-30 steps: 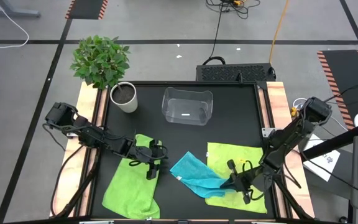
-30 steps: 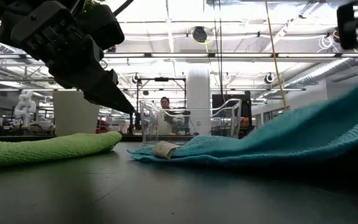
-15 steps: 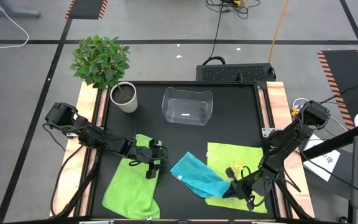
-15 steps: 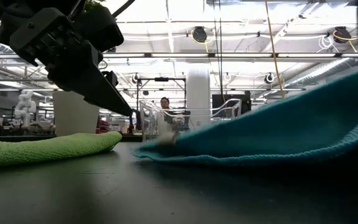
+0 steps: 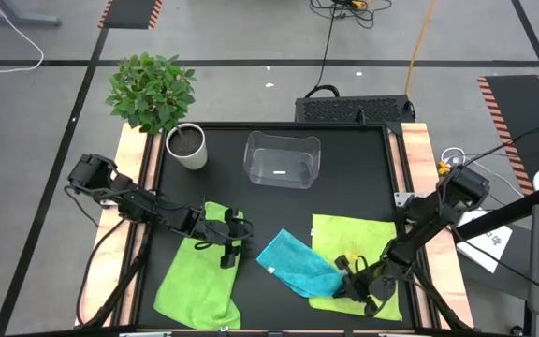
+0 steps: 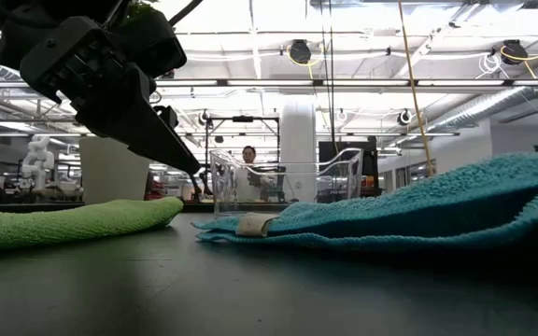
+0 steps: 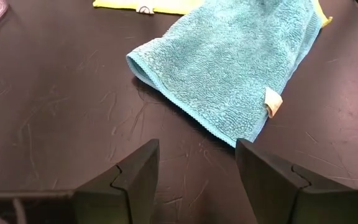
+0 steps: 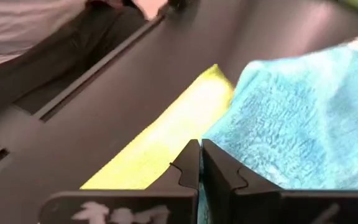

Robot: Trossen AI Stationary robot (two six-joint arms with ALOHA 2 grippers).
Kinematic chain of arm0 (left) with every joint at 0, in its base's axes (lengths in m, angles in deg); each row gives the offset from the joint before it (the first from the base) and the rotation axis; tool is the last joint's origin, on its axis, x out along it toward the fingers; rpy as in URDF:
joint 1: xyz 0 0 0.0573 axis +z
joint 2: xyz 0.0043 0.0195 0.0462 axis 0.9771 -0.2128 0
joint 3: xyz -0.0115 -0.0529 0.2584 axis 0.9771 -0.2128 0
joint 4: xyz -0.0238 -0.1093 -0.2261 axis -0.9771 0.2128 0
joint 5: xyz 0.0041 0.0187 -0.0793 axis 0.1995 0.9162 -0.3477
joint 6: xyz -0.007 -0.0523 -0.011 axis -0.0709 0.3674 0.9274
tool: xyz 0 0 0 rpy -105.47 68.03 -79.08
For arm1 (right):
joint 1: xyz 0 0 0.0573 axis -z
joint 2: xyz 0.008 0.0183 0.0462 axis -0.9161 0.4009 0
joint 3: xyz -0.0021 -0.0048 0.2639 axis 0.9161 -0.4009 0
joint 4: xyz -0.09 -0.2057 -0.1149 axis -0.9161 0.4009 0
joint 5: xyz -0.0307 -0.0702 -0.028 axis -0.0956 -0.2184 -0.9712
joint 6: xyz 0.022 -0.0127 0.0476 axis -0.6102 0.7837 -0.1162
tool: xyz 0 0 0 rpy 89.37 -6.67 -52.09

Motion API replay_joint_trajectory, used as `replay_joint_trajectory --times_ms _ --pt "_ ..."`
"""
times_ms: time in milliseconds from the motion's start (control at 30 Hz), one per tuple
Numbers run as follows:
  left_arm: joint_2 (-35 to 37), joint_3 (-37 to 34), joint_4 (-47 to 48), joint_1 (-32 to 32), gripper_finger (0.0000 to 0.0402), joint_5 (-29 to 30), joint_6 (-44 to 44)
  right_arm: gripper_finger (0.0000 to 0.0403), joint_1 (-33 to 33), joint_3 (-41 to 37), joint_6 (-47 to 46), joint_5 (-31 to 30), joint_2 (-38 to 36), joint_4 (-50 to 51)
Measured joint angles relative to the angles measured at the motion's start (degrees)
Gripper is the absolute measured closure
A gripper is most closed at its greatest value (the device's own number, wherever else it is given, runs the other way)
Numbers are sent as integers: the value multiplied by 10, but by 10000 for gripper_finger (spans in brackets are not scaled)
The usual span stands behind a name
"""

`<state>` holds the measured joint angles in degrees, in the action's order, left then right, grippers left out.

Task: Fold microfiber towels
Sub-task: Fold the blue microfiber cloth

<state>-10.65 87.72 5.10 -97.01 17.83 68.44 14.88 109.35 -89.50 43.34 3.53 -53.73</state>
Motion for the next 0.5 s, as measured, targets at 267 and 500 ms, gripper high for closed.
replay_joint_trajectory --times_ms 267,500 --pt "0 0 -1 17 188 0 0 347 4 0 -40 46 7 -35" --pt "0 0 -26 29 188 -4 -2 260 5 0 -28 35 -14 -69"
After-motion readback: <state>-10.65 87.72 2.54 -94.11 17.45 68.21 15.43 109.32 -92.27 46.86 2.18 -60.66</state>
